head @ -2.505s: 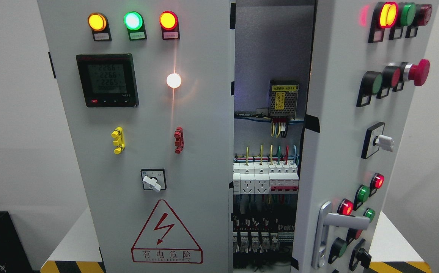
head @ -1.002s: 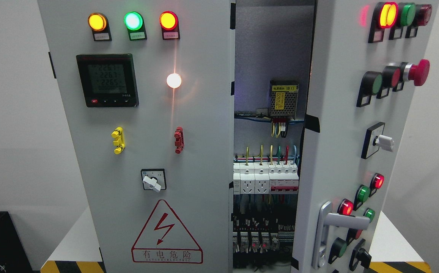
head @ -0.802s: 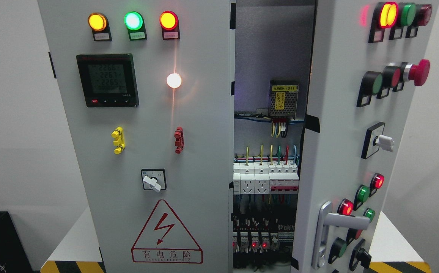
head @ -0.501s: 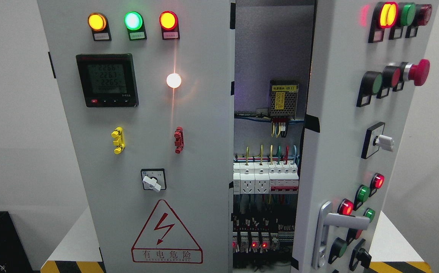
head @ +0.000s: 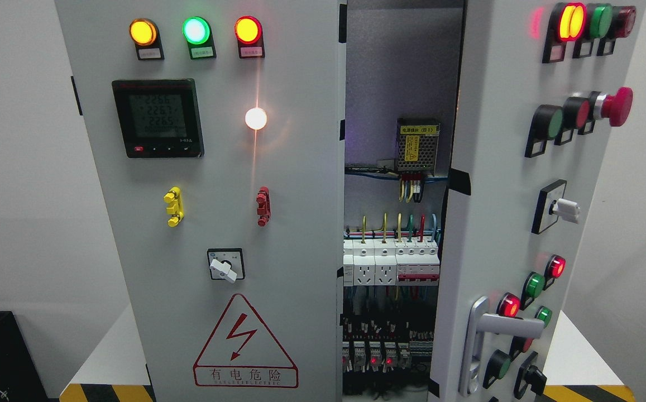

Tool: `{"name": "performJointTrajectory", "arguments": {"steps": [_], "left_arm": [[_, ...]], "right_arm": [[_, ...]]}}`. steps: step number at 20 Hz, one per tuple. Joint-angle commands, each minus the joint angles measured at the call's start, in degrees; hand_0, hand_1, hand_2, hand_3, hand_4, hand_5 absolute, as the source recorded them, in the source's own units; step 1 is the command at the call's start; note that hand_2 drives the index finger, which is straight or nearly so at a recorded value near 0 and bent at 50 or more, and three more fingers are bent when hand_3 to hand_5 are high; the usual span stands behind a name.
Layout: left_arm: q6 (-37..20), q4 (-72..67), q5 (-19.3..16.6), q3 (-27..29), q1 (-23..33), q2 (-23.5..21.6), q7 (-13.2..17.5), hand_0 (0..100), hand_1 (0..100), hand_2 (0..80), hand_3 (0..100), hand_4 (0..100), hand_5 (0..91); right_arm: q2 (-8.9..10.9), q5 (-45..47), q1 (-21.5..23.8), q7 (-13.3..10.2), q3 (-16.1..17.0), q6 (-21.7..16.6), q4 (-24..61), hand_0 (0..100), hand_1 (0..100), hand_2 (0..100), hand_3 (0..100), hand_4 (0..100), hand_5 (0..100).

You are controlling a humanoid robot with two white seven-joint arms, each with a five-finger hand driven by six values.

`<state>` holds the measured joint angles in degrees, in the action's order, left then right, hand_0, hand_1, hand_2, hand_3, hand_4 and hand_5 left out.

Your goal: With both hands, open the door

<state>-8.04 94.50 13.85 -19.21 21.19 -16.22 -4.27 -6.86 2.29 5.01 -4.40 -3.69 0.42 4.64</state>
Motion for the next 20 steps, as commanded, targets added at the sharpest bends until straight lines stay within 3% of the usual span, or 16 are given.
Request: {"name": "performJointTrajectory", "arguments": {"steps": [1, 5, 10, 16, 20], "left_arm": [[-0.22, 22.3, 6.1, -7.5, -5.18, -11.46, -0.21, 0, 0, 0.0, 0, 0, 0.0], [-0.4, 23.18, 7.85, -10.57, -10.89, -13.56, -0.21, 0, 0, 0.0, 0, 0, 0.0], [-0.75, 24.06, 14.62, -16.2, -18.45, -17.61, -0.21, 0, 0, 0.0, 0, 0, 0.0], [-1.8, 24.32, 18.93, -19.46, -27.5, -21.3, -0.21, 0, 0, 0.0, 0, 0, 0.0], [-1.63, 24.32, 24.28, -21.83, -35.67, -23.5, -0.21, 0, 0, 0.0, 0, 0, 0.0]], "right_arm": [[0.0, 0.0, 0.0, 0.01, 0.0, 0.02, 0.02, 19, 0, 0, 0, 0, 0], [0.0, 0.0, 0.0, 0.01, 0.0, 0.02, -0.07, 19, 0, 0, 0, 0, 0], [0.0, 0.0, 0.0, 0.01, 0.0, 0.02, 0.02, 19, 0, 0, 0, 0, 0], [0.0, 0.0, 0.0, 0.01, 0.0, 0.02, 0.02, 19, 0, 0, 0, 0, 0], [0.0, 0.0, 0.0, 0.01, 0.0, 0.02, 0.02, 19, 0, 0, 0, 0, 0]]}}
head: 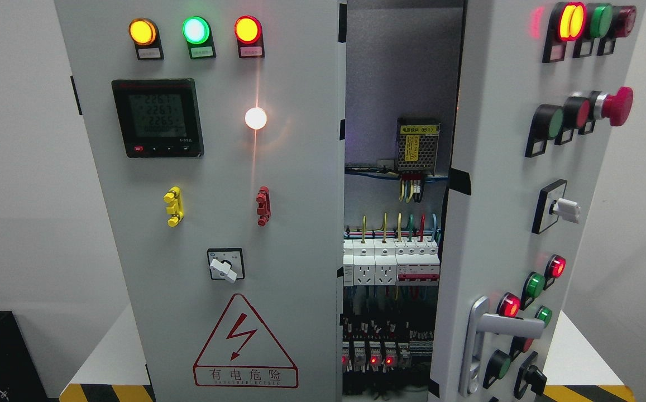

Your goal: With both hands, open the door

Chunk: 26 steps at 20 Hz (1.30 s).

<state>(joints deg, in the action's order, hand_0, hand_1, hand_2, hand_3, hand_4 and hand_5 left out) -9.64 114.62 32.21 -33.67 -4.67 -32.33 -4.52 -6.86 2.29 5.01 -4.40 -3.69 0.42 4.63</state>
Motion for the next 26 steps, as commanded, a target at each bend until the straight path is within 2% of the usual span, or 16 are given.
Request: {"name": "performJointTrajectory", "arguments": {"steps": [1, 6, 11, 13, 17, 21, 24, 26], "left_arm": [[-0.02, 4.21, 7.24, -8.15, -12.01, -7.75, 0.04, 0, 0, 0.0, 0, 0, 0.0], [0.06, 4.21, 10.94, -10.27, -20.54, -9.42, 0.04, 0, 0, 0.0, 0, 0, 0.0], [0.41, 4.21, 16.48, -12.55, -27.66, -10.03, 0.04, 0, 0, 0.0, 0, 0, 0.0], [0.33, 4.21, 18.58, -13.17, -30.21, -11.87, 0.04, 0, 0, 0.0, 0, 0, 0.0], [0.5, 4.21, 26.49, -13.61, -36.28, -13.46, 0.04, 0, 0, 0.0, 0, 0, 0.0], [0.68, 4.21, 31.5, -15.8, -42.34, -14.17, 0.04, 0, 0, 0.0, 0, 0, 0.0], [2.43, 4.12, 39.05, -17.3, -46.91, -14.43, 0.04, 0, 0, 0.0, 0, 0, 0.0], [2.61, 4.12, 41.53, -18.61, -49.64, -14.43, 0.04, 0, 0, 0.0, 0, 0, 0.0]], "right_arm": [[0.0, 0.0, 0.0, 0.0, 0.0, 0.02, 0.03, 19, 0, 0, 0, 0, 0], [0.0, 0.0, 0.0, 0.0, 0.0, 0.02, 0.03, 19, 0, 0, 0, 0, 0], [0.0, 0.0, 0.0, 0.0, 0.0, 0.02, 0.03, 19, 0, 0, 0, 0, 0], [0.0, 0.0, 0.0, 0.0, 0.0, 0.02, 0.03, 19, 0, 0, 0, 0, 0], [0.0, 0.0, 0.0, 0.0, 0.0, 0.02, 0.03, 19, 0, 0, 0, 0, 0], [0.0, 0.0, 0.0, 0.0, 0.0, 0.02, 0.03, 19, 0, 0, 0, 0, 0], [0.0, 0.0, 0.0, 0.0, 0.0, 0.02, 0.03, 19, 0, 0, 0, 0, 0], [0.0, 0.0, 0.0, 0.0, 0.0, 0.02, -0.06, 19, 0, 0, 0, 0, 0]]}}
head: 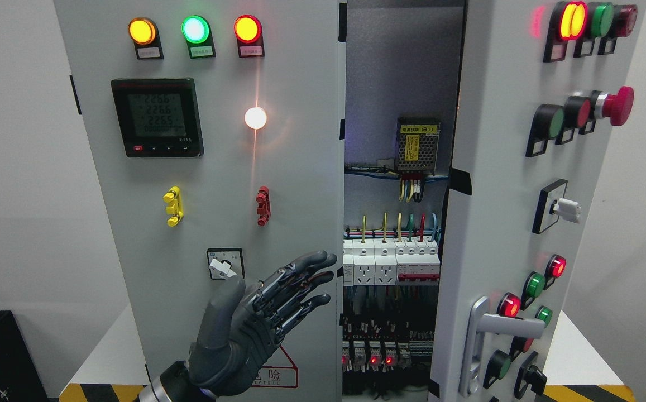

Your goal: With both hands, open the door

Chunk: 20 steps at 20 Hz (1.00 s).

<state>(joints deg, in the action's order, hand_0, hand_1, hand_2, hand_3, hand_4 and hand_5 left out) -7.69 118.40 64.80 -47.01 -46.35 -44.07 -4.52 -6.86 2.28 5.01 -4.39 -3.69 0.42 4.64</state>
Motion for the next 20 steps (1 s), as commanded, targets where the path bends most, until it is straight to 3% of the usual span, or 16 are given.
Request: {"name": "performJointTrajectory", "arguments": {"steps": [1, 3, 8, 13, 20], "left_arm": [[0.83, 0.34, 9.11, -6.32, -9.45, -2.6, 0.04, 0, 0, 0.0, 0, 0, 0.0], [1.18, 0.34, 10.16, -9.13, -12.7, -2.34, 0.04, 0, 0, 0.0, 0, 0, 0.0], [4.16, 0.08, 18.95, -13.8, -21.5, -1.2, 0.04, 0, 0, 0.0, 0, 0, 0.0], [8.74, -0.27, 20.18, -14.24, -23.0, 3.19, 0.04, 0, 0, 0.0, 0, 0, 0.0], [9.53, -1.41, 20.45, -17.14, -25.98, 7.41, -0.05, 0, 0, 0.0, 0, 0, 0.0]], "right_arm": [[0.0, 0.0, 0.0, 0.0, 0.0, 0.02, 0.02, 19, 0, 0, 0, 0, 0], [0.0, 0.0, 0.0, 0.0, 0.0, 0.02, 0.02, 19, 0, 0, 0, 0, 0], [0.0, 0.0, 0.0, 0.0, 0.0, 0.02, 0.02, 19, 0, 0, 0, 0, 0], [0.0, 0.0, 0.0, 0.0, 0.0, 0.02, 0.02, 19, 0, 0, 0, 0, 0], [0.0, 0.0, 0.0, 0.0, 0.0, 0.02, 0.02, 19, 0, 0, 0, 0, 0]]}}
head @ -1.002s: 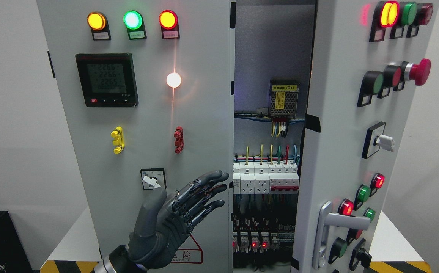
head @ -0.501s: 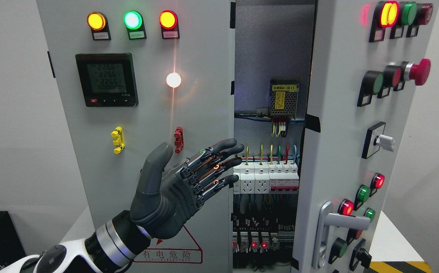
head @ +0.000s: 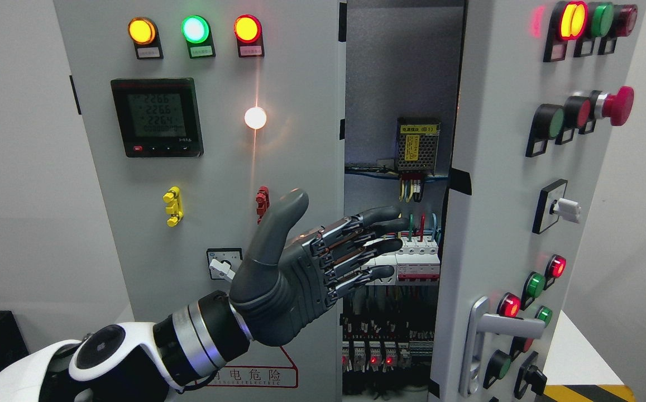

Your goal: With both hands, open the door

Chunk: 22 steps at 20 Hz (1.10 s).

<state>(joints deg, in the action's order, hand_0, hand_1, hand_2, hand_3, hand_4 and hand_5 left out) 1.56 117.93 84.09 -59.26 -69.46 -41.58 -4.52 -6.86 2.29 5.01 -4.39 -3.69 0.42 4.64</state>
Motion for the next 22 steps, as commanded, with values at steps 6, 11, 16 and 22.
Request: {"name": "performJointTrajectory", "arguments": {"steps": [6, 11, 16, 22], "left_arm": [[0.29, -4.37, 1.16, -5.69, -4.1, 7.92, -0.23, 0, 0, 0.0, 0, 0, 0.0], [0.2, -5.08, 1.16, -6.13, -4.45, 8.62, -0.14, 0, 0, 0.0, 0, 0, 0.0], [0.29, -4.99, 1.25, -6.13, -4.45, 9.41, -0.05, 0, 0, 0.0, 0, 0, 0.0], [0.29, -4.99, 1.25, -6.21, -4.45, 10.64, -0.05, 0, 0, 0.0, 0, 0, 0.0]], "right_arm": [[0.0, 0.0, 0.0, -0.01, 0.0, 0.02, 0.02, 19, 0, 0, 0, 0, 0], [0.0, 0.0, 0.0, -0.01, 0.0, 0.02, 0.02, 19, 0, 0, 0, 0, 0], [0.0, 0.0, 0.0, -0.01, 0.0, 0.02, 0.02, 19, 0, 0, 0, 0, 0], [0.0, 0.0, 0.0, -0.01, 0.0, 0.02, -0.07, 19, 0, 0, 0, 0, 0]]}}
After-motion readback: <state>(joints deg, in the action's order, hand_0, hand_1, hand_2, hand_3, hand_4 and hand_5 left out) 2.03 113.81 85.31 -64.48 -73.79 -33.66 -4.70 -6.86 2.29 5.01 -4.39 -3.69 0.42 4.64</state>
